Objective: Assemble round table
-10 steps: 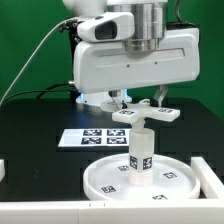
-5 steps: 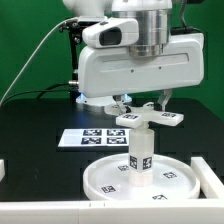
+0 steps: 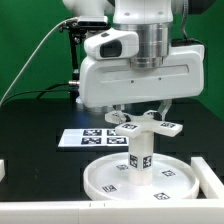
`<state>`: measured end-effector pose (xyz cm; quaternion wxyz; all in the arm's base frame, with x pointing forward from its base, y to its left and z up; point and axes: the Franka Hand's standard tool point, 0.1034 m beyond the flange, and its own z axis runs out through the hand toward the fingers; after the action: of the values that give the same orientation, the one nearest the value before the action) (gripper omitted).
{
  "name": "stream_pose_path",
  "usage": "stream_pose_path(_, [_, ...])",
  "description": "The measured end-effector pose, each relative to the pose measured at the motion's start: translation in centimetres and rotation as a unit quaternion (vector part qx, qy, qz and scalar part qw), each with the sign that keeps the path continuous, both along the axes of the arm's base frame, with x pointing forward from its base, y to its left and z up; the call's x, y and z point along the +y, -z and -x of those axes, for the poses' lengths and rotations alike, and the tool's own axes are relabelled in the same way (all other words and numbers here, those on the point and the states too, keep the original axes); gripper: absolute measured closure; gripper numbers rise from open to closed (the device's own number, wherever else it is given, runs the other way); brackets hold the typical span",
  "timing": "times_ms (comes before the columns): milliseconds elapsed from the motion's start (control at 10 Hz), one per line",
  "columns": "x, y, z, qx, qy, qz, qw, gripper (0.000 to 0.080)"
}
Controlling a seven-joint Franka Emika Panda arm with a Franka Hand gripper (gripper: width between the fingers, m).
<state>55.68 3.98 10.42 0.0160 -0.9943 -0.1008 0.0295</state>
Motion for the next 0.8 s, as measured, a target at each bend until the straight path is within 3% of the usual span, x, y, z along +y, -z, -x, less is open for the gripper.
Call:
stream_pose_path(700, [-0.09, 0.0, -0.05, -0.001, 0.016, 0.001, 1.0, 0.0354])
stream_pose_path(800, [-0.02, 0.02, -0.12, -0.001, 0.09, 0.003, 0.996, 0.0354])
